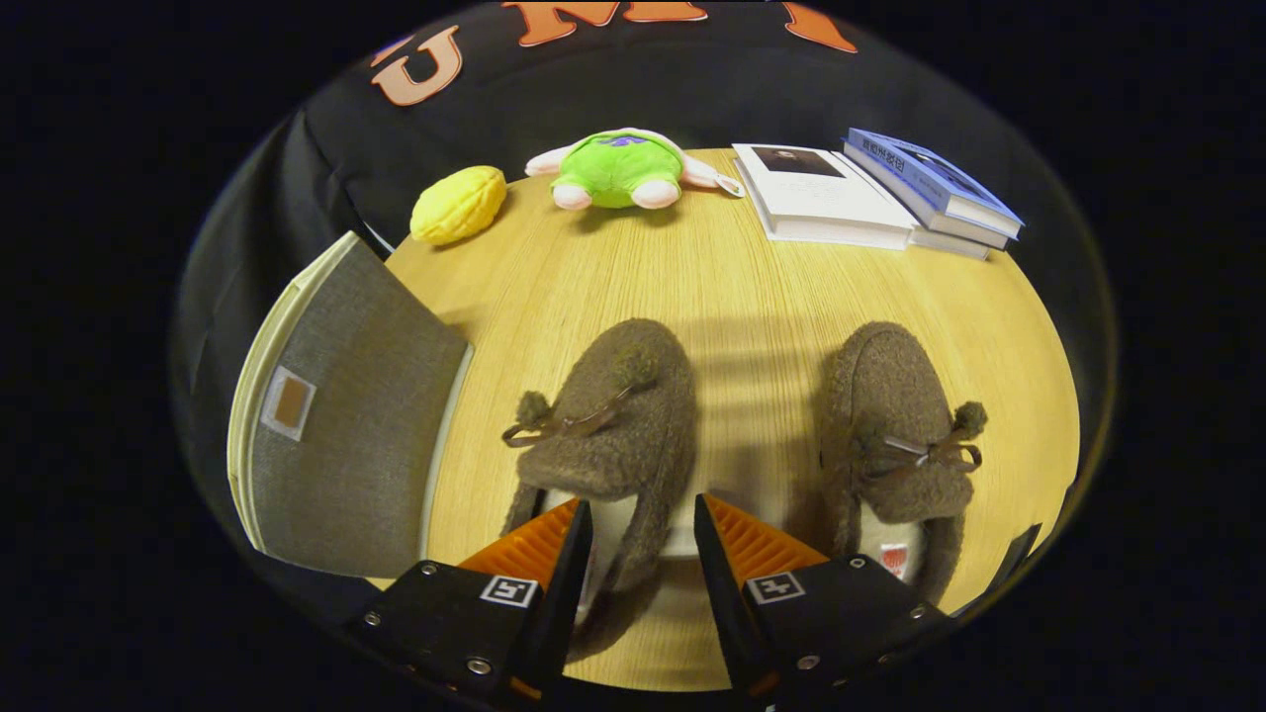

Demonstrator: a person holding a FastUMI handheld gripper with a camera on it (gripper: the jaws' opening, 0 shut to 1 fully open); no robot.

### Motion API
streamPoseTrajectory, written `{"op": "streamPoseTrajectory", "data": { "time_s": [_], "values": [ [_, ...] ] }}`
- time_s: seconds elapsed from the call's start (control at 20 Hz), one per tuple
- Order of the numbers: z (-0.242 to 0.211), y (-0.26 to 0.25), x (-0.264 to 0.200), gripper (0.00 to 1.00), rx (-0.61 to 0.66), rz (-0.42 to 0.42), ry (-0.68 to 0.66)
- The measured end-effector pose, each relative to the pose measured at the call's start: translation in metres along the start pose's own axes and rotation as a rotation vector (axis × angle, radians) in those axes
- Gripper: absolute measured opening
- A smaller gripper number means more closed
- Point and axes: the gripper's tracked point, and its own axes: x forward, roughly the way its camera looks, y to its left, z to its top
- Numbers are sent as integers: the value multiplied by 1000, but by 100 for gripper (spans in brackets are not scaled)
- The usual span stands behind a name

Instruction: Open the storage box then place both shoes into the box .Put the left shoe in first, then the right shoe, with the right side of both shoes facing outward in a uniform manner.

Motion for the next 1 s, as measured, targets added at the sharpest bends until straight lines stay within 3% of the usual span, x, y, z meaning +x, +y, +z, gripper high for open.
{"op": "streamPoseTrajectory", "data": {
  "time_s": [0.15,0.3,0.35,0.45,0.65,1.0],
  "values": [
    [4,7,10,41,47,22,14],
    [5,3,11,28,84,30,19],
    [7,0,10,17,112,32,27],
    [11,-2,6,5,189,31,38],
    [26,5,-21,4,233,28,25],
    [83,78,-95,4,253,147,-38]
  ]
}}
